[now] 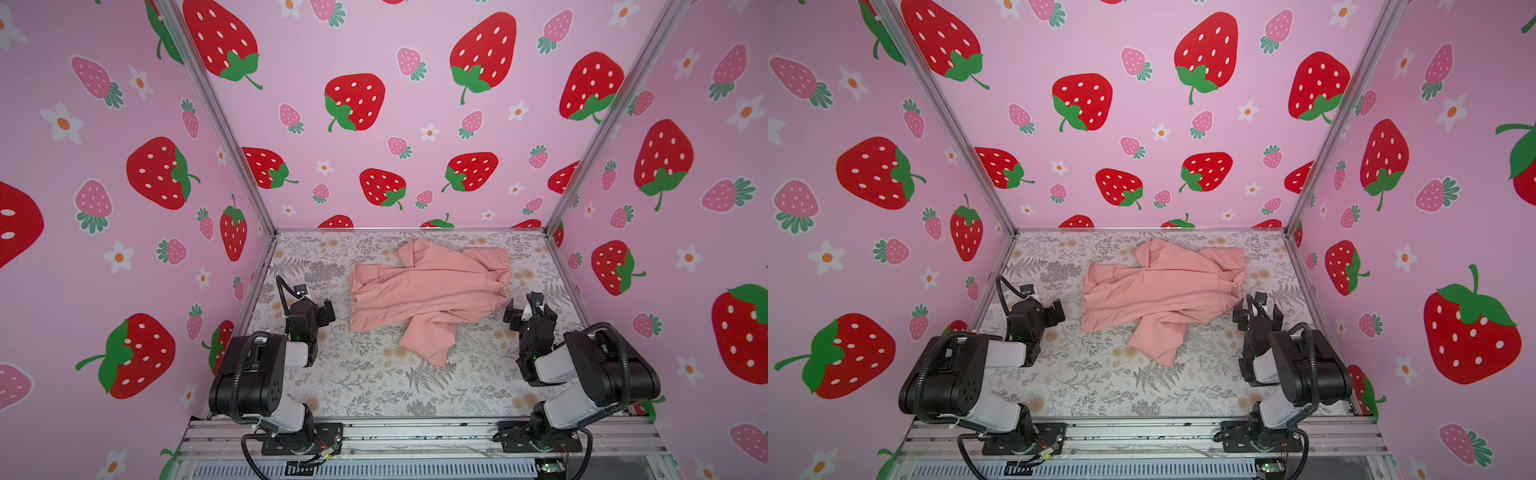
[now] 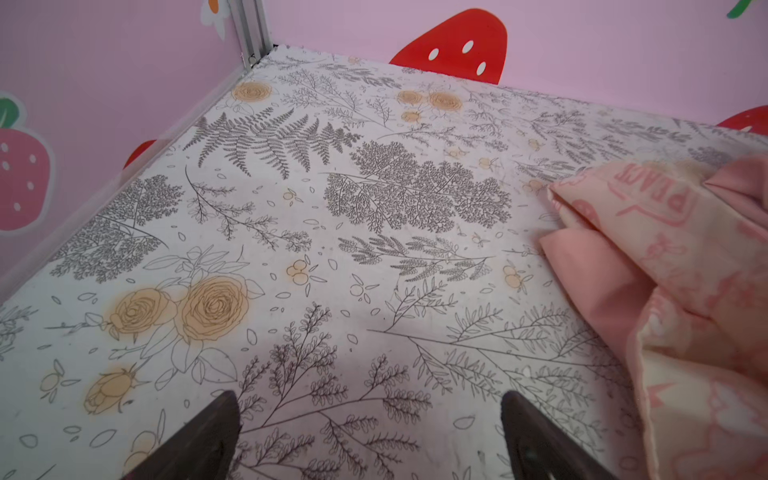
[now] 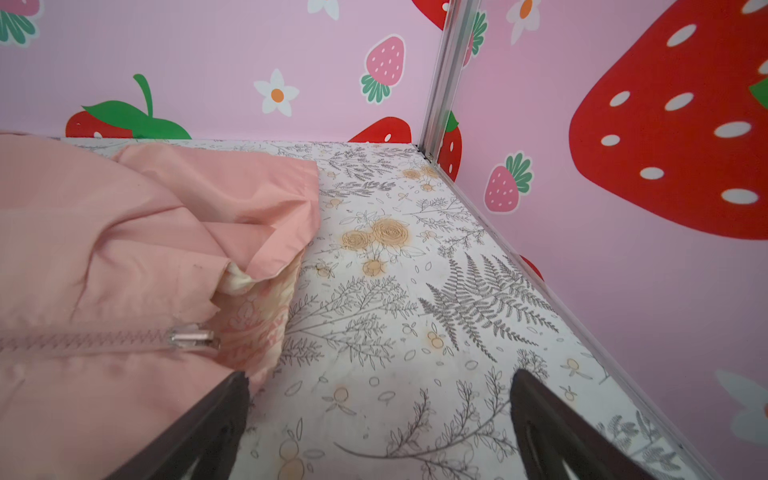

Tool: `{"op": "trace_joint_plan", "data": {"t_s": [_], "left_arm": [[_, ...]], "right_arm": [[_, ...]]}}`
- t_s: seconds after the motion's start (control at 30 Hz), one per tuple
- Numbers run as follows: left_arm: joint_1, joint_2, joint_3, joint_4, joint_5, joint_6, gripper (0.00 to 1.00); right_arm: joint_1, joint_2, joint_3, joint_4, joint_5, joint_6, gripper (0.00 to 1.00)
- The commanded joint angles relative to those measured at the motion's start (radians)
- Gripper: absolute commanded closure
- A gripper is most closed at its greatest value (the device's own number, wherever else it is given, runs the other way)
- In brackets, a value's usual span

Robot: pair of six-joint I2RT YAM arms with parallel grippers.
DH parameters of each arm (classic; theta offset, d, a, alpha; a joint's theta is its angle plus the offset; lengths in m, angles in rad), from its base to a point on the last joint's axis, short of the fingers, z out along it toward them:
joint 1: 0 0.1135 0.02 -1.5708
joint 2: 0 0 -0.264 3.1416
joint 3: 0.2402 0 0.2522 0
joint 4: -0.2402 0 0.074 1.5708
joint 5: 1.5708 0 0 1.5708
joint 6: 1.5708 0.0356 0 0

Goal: Zip up the jacket

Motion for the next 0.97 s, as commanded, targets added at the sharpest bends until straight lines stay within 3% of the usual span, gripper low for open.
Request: {"op": "trace_joint_plan", "data": {"t_s": [0.0, 0.93], "left_arm": [[-0.017, 0.003, 0.058, -0.021, -0.025, 0.034, 0.01], [-0.033, 0.009, 0.073, -0.041, -0.052, 0.053, 0.01]], "right_arm": [[-0.004, -0.007, 0.051, -0.032, -0.019, -0.018, 0.01], [-0.017, -0.009, 0.050, -0.029, -0.031, -0.011, 0.01]]}}
